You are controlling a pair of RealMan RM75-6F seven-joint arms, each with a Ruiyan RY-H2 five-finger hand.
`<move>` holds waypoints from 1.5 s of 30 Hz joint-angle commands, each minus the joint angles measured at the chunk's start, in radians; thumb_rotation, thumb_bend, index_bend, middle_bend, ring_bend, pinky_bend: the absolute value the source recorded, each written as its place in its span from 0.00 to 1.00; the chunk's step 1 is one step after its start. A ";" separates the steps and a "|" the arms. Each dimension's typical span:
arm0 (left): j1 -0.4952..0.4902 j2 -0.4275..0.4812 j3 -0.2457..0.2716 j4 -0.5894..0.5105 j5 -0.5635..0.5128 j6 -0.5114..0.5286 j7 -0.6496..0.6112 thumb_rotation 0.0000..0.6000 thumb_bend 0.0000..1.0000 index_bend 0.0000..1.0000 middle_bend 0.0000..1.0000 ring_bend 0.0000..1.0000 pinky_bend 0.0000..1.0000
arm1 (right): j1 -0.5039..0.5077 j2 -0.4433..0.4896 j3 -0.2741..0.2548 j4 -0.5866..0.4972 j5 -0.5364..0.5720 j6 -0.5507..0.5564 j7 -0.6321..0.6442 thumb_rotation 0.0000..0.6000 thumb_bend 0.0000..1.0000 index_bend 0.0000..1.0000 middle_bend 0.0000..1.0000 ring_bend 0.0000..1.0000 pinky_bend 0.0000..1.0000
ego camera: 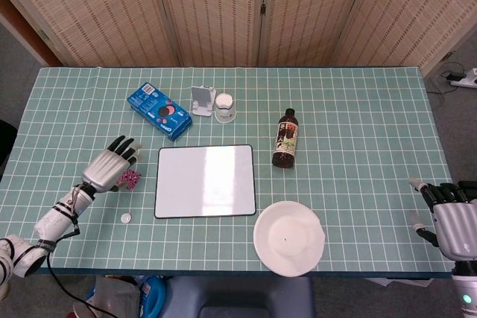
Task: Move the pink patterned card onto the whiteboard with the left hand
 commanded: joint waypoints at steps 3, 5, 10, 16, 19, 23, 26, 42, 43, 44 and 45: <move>0.009 -0.012 -0.007 0.025 -0.016 -0.036 -0.008 1.00 0.25 0.32 0.04 0.02 0.00 | 0.000 0.001 0.000 0.000 0.000 0.000 0.001 1.00 0.37 0.22 0.34 0.33 0.22; 0.010 -0.014 -0.010 0.032 -0.017 -0.041 -0.005 1.00 0.25 0.33 0.18 0.14 0.00 | 0.000 0.002 0.000 -0.001 0.000 0.000 0.000 1.00 0.37 0.22 0.34 0.33 0.22; 0.008 -0.028 -0.002 0.085 0.025 -0.028 -0.023 1.00 0.25 0.29 0.68 0.61 0.00 | 0.000 0.004 0.000 -0.005 -0.002 0.000 -0.005 1.00 0.37 0.22 0.34 0.33 0.22; -0.005 -0.034 0.014 0.129 0.054 -0.065 -0.040 1.00 0.25 0.23 0.91 0.89 0.00 | -0.001 0.006 0.000 -0.009 0.000 0.000 -0.010 1.00 0.37 0.22 0.34 0.33 0.22; -0.011 -0.036 0.015 0.137 0.055 -0.088 -0.043 1.00 0.25 0.20 0.94 0.92 0.00 | -0.001 0.005 0.000 -0.009 0.000 0.000 -0.011 1.00 0.37 0.22 0.34 0.33 0.22; -0.020 -0.039 0.018 0.145 0.051 -0.130 -0.051 1.00 0.25 0.21 0.96 0.95 0.00 | 0.000 0.003 0.001 -0.010 0.001 -0.002 -0.012 1.00 0.37 0.22 0.34 0.33 0.22; -0.022 -0.044 0.021 0.153 0.053 -0.146 -0.062 1.00 0.25 0.25 0.97 0.95 0.00 | 0.001 0.003 0.001 -0.010 0.001 -0.002 -0.013 1.00 0.37 0.22 0.34 0.33 0.22; -0.032 -0.052 0.003 0.143 0.017 -0.224 -0.045 1.00 0.25 0.28 0.97 0.95 0.00 | -0.002 0.005 0.000 -0.014 0.005 -0.001 -0.018 1.00 0.37 0.22 0.34 0.33 0.22; -0.033 -0.053 0.002 0.145 0.016 -0.226 -0.042 1.00 0.25 0.28 0.97 0.95 0.00 | -0.003 0.005 0.000 -0.014 0.005 0.000 -0.018 1.00 0.37 0.22 0.34 0.33 0.22; -0.033 -0.055 0.001 0.147 0.014 -0.229 -0.039 1.00 0.25 0.28 0.97 0.95 0.00 | -0.003 0.005 0.000 -0.014 0.005 0.000 -0.018 1.00 0.37 0.22 0.34 0.33 0.22; -0.033 -0.057 -0.001 0.150 0.011 -0.232 -0.038 1.00 0.25 0.28 0.97 0.95 0.00 | -0.003 0.005 0.000 -0.013 0.005 0.000 -0.017 1.00 0.37 0.22 0.34 0.33 0.22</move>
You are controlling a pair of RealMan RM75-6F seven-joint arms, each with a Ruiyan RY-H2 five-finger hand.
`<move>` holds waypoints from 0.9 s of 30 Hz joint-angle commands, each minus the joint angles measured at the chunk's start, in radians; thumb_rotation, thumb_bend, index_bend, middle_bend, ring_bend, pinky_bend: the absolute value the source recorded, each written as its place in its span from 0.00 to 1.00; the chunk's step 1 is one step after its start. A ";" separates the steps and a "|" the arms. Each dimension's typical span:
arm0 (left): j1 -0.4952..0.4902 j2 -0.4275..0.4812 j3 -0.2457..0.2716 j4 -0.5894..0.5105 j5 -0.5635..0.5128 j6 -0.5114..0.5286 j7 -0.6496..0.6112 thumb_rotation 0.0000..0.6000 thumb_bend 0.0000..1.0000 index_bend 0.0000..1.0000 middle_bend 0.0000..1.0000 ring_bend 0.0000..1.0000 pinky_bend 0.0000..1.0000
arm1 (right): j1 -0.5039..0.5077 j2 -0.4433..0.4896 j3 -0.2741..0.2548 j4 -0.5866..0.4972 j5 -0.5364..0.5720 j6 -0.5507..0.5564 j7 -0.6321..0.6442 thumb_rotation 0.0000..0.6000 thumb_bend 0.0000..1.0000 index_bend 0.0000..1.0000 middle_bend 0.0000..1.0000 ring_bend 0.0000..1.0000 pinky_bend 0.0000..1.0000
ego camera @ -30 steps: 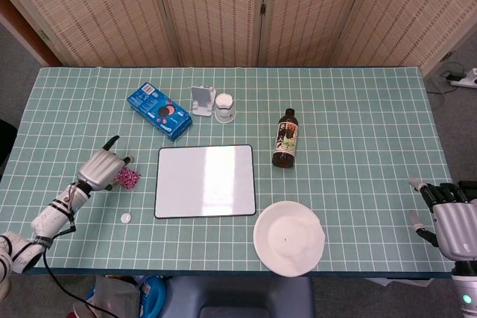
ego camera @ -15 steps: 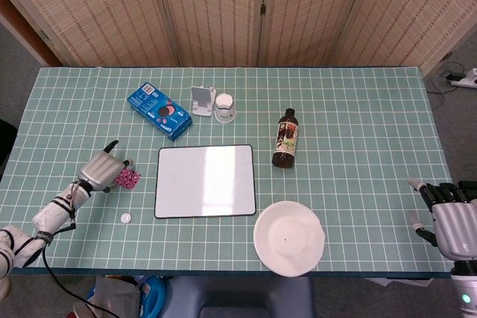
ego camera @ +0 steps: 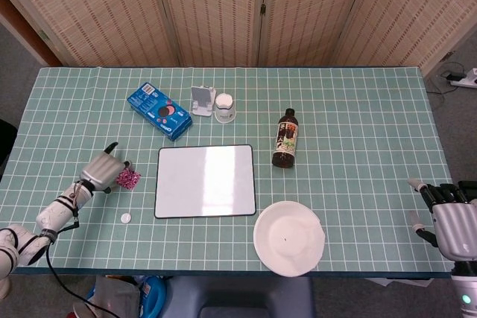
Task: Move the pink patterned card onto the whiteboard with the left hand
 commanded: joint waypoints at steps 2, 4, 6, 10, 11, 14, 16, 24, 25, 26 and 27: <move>0.000 -0.007 -0.006 0.009 -0.009 -0.009 0.006 1.00 0.25 0.28 0.97 0.95 0.00 | 0.000 0.001 0.000 0.001 0.000 0.000 0.001 1.00 0.37 0.22 0.34 0.33 0.22; 0.000 -0.009 -0.008 0.011 -0.012 -0.013 0.009 1.00 0.25 0.28 0.97 0.95 0.00 | 0.000 0.001 0.000 0.002 0.001 0.000 0.002 1.00 0.37 0.22 0.34 0.33 0.22; -0.001 -0.009 -0.010 0.011 -0.015 -0.019 0.016 1.00 0.25 0.28 0.97 0.95 0.00 | 0.000 0.000 0.000 0.003 0.001 0.000 0.003 1.00 0.37 0.22 0.34 0.33 0.22; -0.002 -0.009 -0.015 0.006 -0.023 -0.028 0.028 1.00 0.25 0.29 0.97 0.95 0.00 | -0.001 -0.001 0.000 0.004 0.001 0.000 0.004 1.00 0.37 0.22 0.34 0.33 0.22; -0.001 -0.009 -0.016 0.005 -0.025 -0.029 0.030 1.00 0.25 0.29 0.97 0.95 0.00 | -0.001 -0.001 0.000 0.004 0.001 0.000 0.004 1.00 0.37 0.22 0.34 0.33 0.22; -0.001 -0.010 -0.019 0.004 -0.029 -0.032 0.038 1.00 0.25 0.29 0.97 0.95 0.00 | -0.001 -0.001 0.000 0.005 0.002 -0.001 0.004 1.00 0.37 0.22 0.34 0.33 0.22; -0.001 -0.010 -0.020 0.001 -0.033 -0.038 0.043 1.00 0.25 0.29 0.97 0.95 0.00 | -0.001 -0.001 0.001 0.005 0.003 -0.001 0.004 1.00 0.37 0.22 0.34 0.33 0.22; -0.001 -0.006 -0.026 -0.008 -0.046 -0.054 0.058 1.00 0.25 0.30 0.97 0.95 0.00 | -0.001 -0.001 0.001 0.005 0.004 -0.001 0.004 1.00 0.37 0.22 0.34 0.33 0.22; -0.002 -0.006 -0.026 -0.010 -0.047 -0.056 0.060 1.00 0.25 0.30 0.97 0.95 0.00 | -0.001 -0.002 0.001 0.005 0.003 -0.001 0.004 1.00 0.37 0.22 0.34 0.33 0.22; -0.001 -0.006 -0.027 -0.012 -0.048 -0.057 0.061 1.00 0.25 0.30 0.97 0.95 0.00 | -0.001 -0.002 0.001 0.005 0.003 -0.001 0.004 1.00 0.37 0.22 0.34 0.33 0.22; -0.001 -0.006 -0.028 -0.013 -0.049 -0.057 0.063 1.00 0.25 0.30 0.97 0.95 0.00 | -0.001 -0.002 0.001 0.005 0.003 -0.001 0.004 1.00 0.37 0.22 0.34 0.33 0.22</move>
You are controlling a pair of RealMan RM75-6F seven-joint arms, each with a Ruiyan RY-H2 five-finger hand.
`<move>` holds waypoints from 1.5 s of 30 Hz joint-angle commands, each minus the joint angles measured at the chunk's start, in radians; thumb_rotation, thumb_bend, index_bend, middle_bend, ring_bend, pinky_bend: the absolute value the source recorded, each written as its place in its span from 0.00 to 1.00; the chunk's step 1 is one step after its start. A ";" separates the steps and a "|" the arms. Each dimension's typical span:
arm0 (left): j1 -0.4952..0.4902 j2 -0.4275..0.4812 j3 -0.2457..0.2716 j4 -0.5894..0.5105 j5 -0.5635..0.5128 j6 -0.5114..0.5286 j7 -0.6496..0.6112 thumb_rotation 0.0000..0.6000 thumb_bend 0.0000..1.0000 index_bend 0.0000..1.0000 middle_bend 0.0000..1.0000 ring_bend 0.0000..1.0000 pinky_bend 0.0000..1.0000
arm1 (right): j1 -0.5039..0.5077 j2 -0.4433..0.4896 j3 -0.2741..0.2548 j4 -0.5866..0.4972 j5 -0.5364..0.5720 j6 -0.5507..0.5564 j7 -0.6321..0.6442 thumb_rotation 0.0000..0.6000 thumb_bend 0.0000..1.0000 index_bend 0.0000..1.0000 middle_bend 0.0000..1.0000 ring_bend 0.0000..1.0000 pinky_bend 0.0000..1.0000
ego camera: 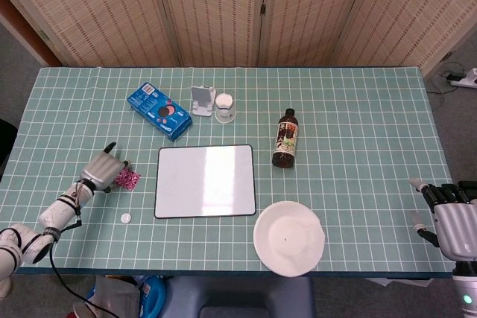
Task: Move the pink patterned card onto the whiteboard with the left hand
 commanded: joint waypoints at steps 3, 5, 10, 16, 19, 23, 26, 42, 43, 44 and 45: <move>0.001 -0.001 -0.003 -0.004 0.001 0.005 0.001 1.00 0.25 0.31 0.97 0.95 0.00 | 0.000 0.000 0.000 0.000 0.000 0.001 0.000 1.00 0.37 0.22 0.34 0.33 0.22; 0.001 -0.001 -0.003 -0.003 0.000 0.003 0.002 1.00 0.25 0.32 0.97 0.95 0.00 | -0.001 0.001 0.000 0.000 0.001 0.001 0.000 1.00 0.37 0.22 0.34 0.33 0.22; 0.002 -0.005 -0.004 0.000 -0.001 0.001 0.002 1.00 0.25 0.33 0.97 0.95 0.00 | -0.002 0.002 0.000 -0.001 0.000 0.002 -0.001 1.00 0.37 0.22 0.34 0.33 0.22; 0.006 -0.006 -0.007 0.002 -0.003 0.008 -0.009 1.00 0.25 0.35 0.97 0.95 0.00 | -0.001 0.001 0.001 -0.002 0.001 0.001 -0.001 1.00 0.37 0.22 0.34 0.33 0.22; 0.008 -0.004 -0.009 0.002 -0.002 0.013 -0.015 1.00 0.25 0.35 0.97 0.95 0.00 | 0.000 0.002 0.002 -0.002 0.001 0.001 -0.001 1.00 0.37 0.22 0.34 0.33 0.22; 0.012 0.002 -0.013 -0.002 -0.004 0.022 -0.020 1.00 0.25 0.35 0.97 0.95 0.00 | 0.002 0.002 0.003 -0.002 0.000 0.000 -0.002 1.00 0.37 0.22 0.34 0.33 0.22; 0.013 0.013 -0.016 -0.011 -0.006 0.029 -0.018 1.00 0.25 0.35 0.97 0.95 0.00 | 0.002 0.002 0.003 -0.002 -0.002 0.000 -0.001 1.00 0.37 0.22 0.34 0.33 0.22; -0.016 0.084 -0.076 -0.182 -0.021 0.073 0.016 1.00 0.25 0.34 0.97 0.95 0.00 | -0.003 0.004 0.002 0.002 -0.005 0.010 0.010 1.00 0.37 0.22 0.34 0.33 0.22; -0.021 0.084 -0.080 -0.194 -0.023 0.072 0.026 1.00 0.25 0.34 0.97 0.95 0.00 | -0.003 0.005 0.002 0.003 -0.005 0.010 0.011 1.00 0.37 0.22 0.34 0.33 0.22; -0.026 0.084 -0.085 -0.206 -0.025 0.072 0.035 1.00 0.25 0.34 0.97 0.95 0.00 | -0.003 0.005 0.002 0.004 -0.004 0.010 0.012 1.00 0.37 0.22 0.34 0.33 0.22; -0.031 0.083 -0.092 -0.221 -0.029 0.072 0.047 1.00 0.25 0.34 0.97 0.95 0.00 | -0.004 0.005 0.002 0.005 -0.004 0.010 0.013 1.00 0.37 0.22 0.34 0.33 0.22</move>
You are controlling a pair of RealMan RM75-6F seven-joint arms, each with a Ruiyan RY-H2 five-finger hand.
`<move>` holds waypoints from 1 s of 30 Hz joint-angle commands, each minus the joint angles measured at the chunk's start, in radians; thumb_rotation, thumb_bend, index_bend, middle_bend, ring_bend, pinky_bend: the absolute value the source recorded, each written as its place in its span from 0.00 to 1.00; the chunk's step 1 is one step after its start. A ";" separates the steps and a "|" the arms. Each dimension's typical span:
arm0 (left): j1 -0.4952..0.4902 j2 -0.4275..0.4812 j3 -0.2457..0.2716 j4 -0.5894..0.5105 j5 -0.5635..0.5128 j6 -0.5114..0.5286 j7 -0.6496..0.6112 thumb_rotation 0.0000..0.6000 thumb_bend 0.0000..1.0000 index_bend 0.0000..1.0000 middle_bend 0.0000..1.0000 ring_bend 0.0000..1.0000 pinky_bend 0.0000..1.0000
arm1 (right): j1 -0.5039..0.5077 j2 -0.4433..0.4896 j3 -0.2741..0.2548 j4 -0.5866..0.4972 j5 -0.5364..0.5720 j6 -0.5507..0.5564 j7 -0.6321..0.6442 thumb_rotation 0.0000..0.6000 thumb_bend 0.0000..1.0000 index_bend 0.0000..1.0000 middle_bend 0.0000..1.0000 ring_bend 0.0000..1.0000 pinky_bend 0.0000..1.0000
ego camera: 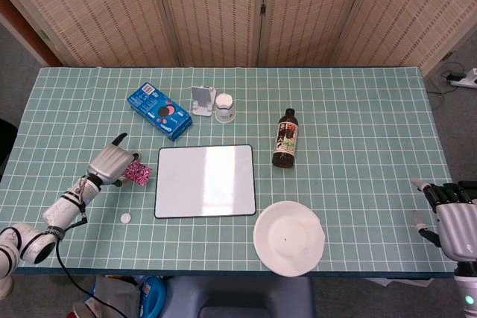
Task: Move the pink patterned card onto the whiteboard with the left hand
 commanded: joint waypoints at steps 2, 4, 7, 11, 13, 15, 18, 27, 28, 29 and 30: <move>-0.025 -0.001 -0.028 -0.059 -0.015 0.000 0.046 1.00 0.25 0.34 0.97 0.95 0.00 | -0.001 0.000 0.000 0.003 0.001 0.001 0.004 1.00 0.37 0.22 0.34 0.33 0.22; -0.035 -0.005 -0.037 -0.078 -0.020 -0.003 0.065 1.00 0.25 0.34 0.97 0.95 0.00 | -0.003 0.001 -0.001 0.004 0.001 0.003 0.006 1.00 0.37 0.22 0.34 0.33 0.22; -0.052 -0.015 -0.049 -0.102 -0.035 -0.017 0.097 1.00 0.25 0.34 0.97 0.95 0.00 | -0.008 0.003 -0.001 0.005 0.003 0.009 0.008 1.00 0.37 0.22 0.34 0.33 0.22; -0.077 -0.035 -0.066 -0.126 -0.055 -0.033 0.144 1.00 0.25 0.33 0.97 0.95 0.00 | -0.015 0.005 -0.002 0.006 0.006 0.016 0.010 1.00 0.37 0.22 0.34 0.33 0.22; -0.088 -0.042 -0.072 -0.136 -0.063 -0.041 0.165 1.00 0.25 0.33 0.97 0.95 0.00 | -0.017 0.005 -0.003 0.006 0.006 0.017 0.011 1.00 0.37 0.22 0.34 0.33 0.22; -0.099 -0.051 -0.076 -0.145 -0.074 -0.049 0.192 1.00 0.25 0.33 0.97 0.95 0.00 | -0.020 0.005 -0.004 0.007 0.006 0.021 0.012 1.00 0.37 0.22 0.34 0.33 0.22; -0.111 -0.064 -0.083 -0.157 -0.093 -0.059 0.221 1.00 0.25 0.33 0.97 0.95 0.00 | -0.023 0.005 -0.004 0.008 0.007 0.024 0.014 1.00 0.37 0.22 0.34 0.33 0.22; -0.129 -0.099 -0.073 -0.161 -0.157 -0.092 0.312 1.00 0.25 0.28 0.97 0.94 0.00 | -0.033 0.004 -0.005 0.015 0.009 0.034 0.020 1.00 0.37 0.22 0.34 0.33 0.22; -0.129 -0.101 -0.072 -0.162 -0.164 -0.093 0.320 1.00 0.25 0.27 0.97 0.94 0.00 | -0.033 0.004 -0.005 0.016 0.010 0.034 0.022 1.00 0.37 0.22 0.34 0.33 0.22; -0.128 -0.102 -0.071 -0.165 -0.173 -0.093 0.326 1.00 0.25 0.25 0.97 0.94 0.00 | -0.034 0.004 -0.005 0.016 0.010 0.034 0.023 1.00 0.37 0.22 0.34 0.33 0.22; -0.126 -0.102 -0.071 -0.169 -0.180 -0.091 0.328 1.00 0.25 0.24 0.97 0.94 0.00 | -0.034 0.004 -0.004 0.017 0.009 0.035 0.024 1.00 0.37 0.22 0.34 0.33 0.22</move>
